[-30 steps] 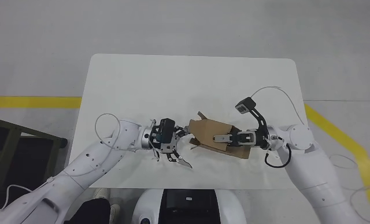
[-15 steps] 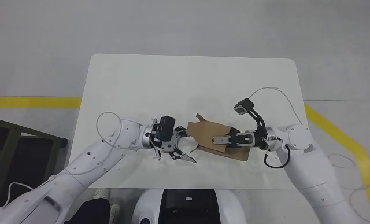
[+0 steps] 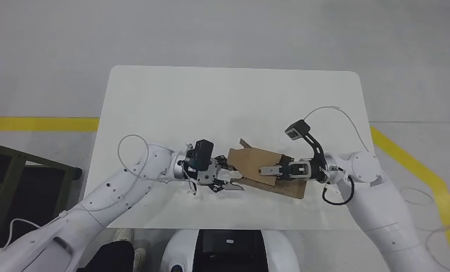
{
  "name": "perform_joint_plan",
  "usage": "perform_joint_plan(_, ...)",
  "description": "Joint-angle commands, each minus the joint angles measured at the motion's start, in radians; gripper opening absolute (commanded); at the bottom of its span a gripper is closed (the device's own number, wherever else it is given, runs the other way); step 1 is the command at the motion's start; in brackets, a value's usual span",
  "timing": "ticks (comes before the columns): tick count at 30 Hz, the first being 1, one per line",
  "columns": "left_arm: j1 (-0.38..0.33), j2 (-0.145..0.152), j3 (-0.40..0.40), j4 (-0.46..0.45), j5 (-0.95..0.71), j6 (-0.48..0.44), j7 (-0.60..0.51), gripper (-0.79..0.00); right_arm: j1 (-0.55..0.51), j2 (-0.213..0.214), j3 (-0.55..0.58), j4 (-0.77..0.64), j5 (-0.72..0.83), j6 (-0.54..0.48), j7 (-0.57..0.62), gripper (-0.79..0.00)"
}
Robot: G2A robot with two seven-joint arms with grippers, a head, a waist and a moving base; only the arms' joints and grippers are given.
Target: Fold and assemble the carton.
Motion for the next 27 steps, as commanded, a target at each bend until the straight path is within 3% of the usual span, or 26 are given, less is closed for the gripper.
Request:
perform_joint_plan(1, -0.003, 0.003, 0.007, -0.003, -0.007, 0.0, 0.0, -0.422, 0.0, 0.0, 0.0, 0.0, 0.001, 0.0, 0.001, -0.785)
perform_joint_plan(11, -0.011, 0.026, 0.036, -0.016, -0.094, 0.0, 0.0, -0.413, -0.004, 0.003, 0.006, -0.001, 0.008, -0.002, 0.01, -0.785)
perform_joint_plan(27, -0.052, 0.049, 0.11, -0.035, -0.2, 0.0, 0.0, -0.474, -0.013, 0.007, 0.012, -0.031, 0.035, -0.003, 0.04, -0.785)
